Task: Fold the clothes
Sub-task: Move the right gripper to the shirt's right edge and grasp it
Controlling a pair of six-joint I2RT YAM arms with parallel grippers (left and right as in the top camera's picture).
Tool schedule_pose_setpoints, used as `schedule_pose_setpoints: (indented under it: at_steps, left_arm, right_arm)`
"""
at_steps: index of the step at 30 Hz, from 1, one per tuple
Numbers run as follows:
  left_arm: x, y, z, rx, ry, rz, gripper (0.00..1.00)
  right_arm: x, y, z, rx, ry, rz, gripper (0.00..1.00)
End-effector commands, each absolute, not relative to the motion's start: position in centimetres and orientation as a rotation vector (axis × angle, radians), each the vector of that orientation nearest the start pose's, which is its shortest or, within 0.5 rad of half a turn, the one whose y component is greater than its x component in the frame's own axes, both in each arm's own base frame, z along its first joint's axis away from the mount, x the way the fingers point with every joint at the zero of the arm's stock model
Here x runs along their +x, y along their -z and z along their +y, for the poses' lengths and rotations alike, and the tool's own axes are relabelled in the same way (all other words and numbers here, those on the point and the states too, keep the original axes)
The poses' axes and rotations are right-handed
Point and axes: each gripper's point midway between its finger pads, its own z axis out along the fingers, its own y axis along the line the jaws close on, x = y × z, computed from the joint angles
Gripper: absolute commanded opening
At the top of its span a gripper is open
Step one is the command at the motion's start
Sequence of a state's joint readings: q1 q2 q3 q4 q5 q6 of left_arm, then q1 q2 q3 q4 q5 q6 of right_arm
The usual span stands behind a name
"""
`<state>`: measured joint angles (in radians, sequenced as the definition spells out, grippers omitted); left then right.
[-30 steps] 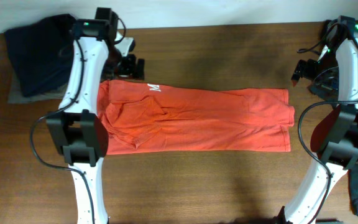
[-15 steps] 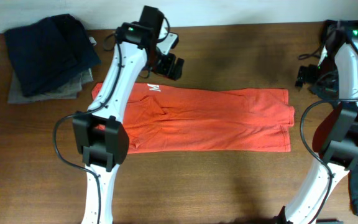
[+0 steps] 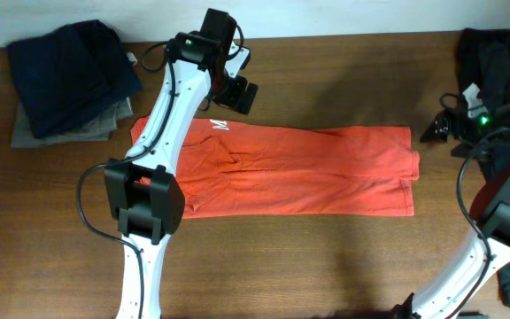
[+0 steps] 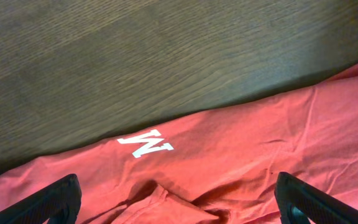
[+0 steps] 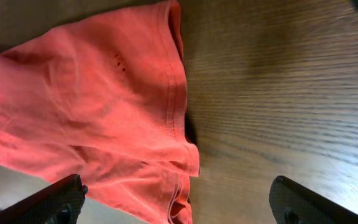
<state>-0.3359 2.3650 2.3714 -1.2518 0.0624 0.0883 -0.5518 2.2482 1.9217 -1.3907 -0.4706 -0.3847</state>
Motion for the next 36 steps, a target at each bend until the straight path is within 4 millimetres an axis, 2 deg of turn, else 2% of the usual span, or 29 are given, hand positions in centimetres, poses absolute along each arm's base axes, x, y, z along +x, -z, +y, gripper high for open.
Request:
schedule_pose_setpoints:
  at_steps: [1, 11, 16, 23, 27, 32, 36]
  left_arm:
    - [50.2, -15.2, -17.9, 0.610, 0.107, 2.701, 0.99]
    - [49.9, -15.1, -17.7, 0.611, 0.098, 2.713, 0.99]
    - [49.8, -15.0, -17.6, 0.612, 0.097, 2.720, 0.99]
    - [49.8, -15.0, -17.6, 0.612, 0.097, 2.720, 0.99]
    - [49.8, -15.0, -17.6, 0.612, 0.097, 2.719, 0.99]
    - [49.9, -15.0, -17.7, 0.612, 0.097, 2.717, 0.99]
    - [49.8, -15.0, -17.6, 0.612, 0.097, 2.717, 0.99]
  right_arm:
    - [38.5, -7.2, -14.2, 0.234, -0.850, 2.849, 0.99]
    - [38.1, -3.7, -13.6, 0.249, -0.895, 2.808, 0.99]
    - [37.1, -1.5, -12.8, 0.259, -0.921, 2.814, 0.99]
    - [36.2, -0.2, -11.2, 0.283, -1.015, 2.780, 0.99]
    - [35.6, 0.3, -9.6, 0.290, -1.094, 2.761, 0.99]
    - [34.7, 1.6, -6.0, 0.200, -1.136, 2.829, 0.99]
    - [34.8, 1.9, -4.0, 0.121, -1.142, 2.854, 0.99]
